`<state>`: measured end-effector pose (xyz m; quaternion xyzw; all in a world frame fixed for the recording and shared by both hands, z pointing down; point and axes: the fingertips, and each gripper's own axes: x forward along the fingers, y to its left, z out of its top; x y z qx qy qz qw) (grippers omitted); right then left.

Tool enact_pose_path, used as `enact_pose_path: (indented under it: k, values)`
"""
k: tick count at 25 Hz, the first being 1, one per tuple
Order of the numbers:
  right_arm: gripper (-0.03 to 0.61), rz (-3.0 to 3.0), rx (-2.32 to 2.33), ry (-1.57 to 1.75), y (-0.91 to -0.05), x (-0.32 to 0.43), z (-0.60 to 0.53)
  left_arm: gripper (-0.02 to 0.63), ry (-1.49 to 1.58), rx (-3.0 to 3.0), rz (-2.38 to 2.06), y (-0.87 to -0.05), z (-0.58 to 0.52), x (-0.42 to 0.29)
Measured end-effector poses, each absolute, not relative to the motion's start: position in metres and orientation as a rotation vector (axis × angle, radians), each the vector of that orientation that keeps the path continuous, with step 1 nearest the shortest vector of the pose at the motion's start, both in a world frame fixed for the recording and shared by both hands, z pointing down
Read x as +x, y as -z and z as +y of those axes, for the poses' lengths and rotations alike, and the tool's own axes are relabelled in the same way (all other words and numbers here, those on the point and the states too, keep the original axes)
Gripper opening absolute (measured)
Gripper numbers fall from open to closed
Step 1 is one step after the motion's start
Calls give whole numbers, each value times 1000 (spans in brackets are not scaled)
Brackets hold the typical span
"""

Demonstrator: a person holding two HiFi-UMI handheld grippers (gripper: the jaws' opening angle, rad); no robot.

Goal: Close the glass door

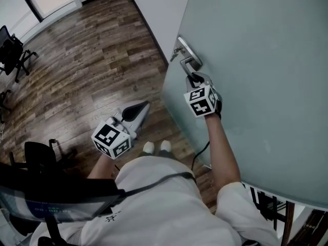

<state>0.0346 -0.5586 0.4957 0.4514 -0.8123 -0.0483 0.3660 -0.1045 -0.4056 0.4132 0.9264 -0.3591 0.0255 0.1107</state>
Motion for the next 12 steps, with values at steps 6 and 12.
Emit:
enact_pose_path:
  k: [6,12]
  values:
    - [83,-2112,1133,138,-492,33,-551,6,-89,2718,-1030,-416,-403,-106]
    - [82,-2132,1096,146,-495,23,-548,6,-65,2722,-1042,-413,-407,-101]
